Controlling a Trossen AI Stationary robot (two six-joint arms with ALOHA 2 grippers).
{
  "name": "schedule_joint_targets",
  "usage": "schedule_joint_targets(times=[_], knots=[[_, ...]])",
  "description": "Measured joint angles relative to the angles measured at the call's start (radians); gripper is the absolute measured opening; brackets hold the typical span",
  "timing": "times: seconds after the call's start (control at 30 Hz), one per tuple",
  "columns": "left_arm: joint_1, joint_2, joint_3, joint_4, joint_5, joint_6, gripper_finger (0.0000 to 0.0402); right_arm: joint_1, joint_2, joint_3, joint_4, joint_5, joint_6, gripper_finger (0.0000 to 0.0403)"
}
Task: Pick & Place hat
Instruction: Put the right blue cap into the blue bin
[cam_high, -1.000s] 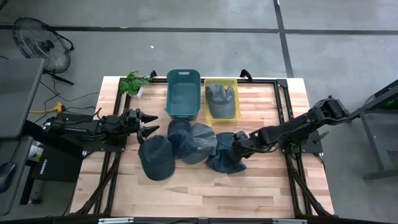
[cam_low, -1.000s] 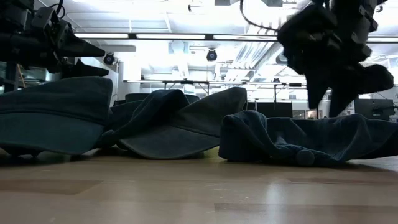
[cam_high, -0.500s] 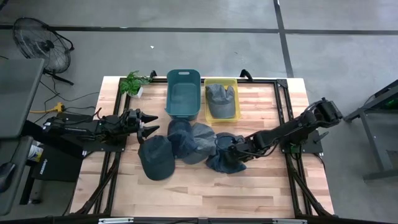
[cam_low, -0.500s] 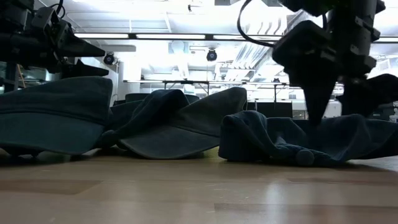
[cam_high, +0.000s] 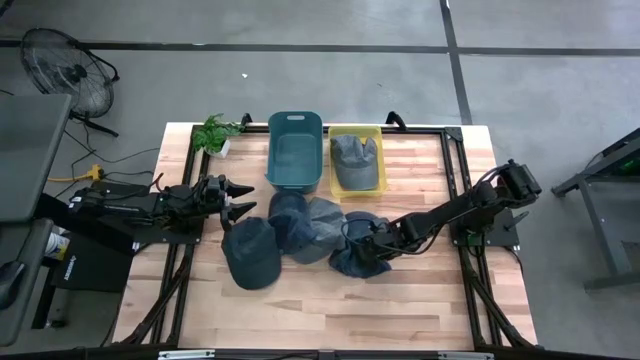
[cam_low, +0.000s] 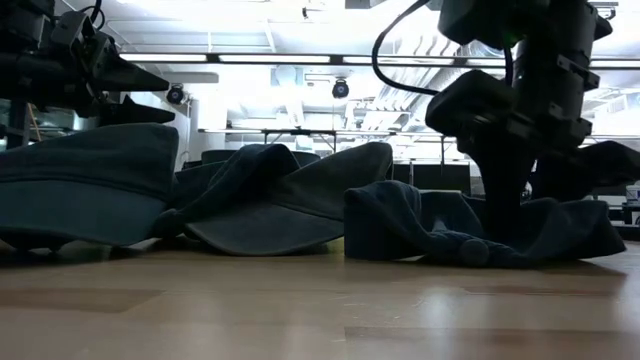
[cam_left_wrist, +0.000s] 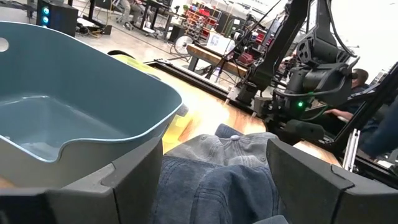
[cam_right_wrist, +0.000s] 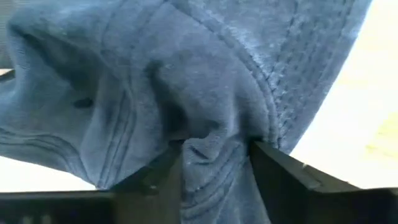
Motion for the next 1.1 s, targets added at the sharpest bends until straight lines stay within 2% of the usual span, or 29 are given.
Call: schedule_joint_targets(times=[0.23,0.3,0.57,0.83,1.1], knots=[[0.000,0.000,0.000,0.000,0.000,0.000,0.0284,0.000,0.000,0.000,-0.010,-0.009,-0.060,0.0033],[0.000,0.000,0.000,0.000,0.000,0.000,0.0284,0.000,0.000,0.000,-0.010,-0.019,-0.084,0.0011],[0.000,0.000,0.000,0.000,0.000,0.000,0.0284,0.003,-0.052,-0.002,-0.045,-0.041,-0.104,0.0005],[0.000,0.000,0.000,0.000,0.000,0.000,0.0284,0.008,-0.204,-0.002,-0.120,-0.007,-0.116,0.0003],[0.000,0.000,0.000,0.000,0.000,0.000,0.0284,0.037,-0.348,-0.002,-0.264,0.019,-0.131,0.0001]])
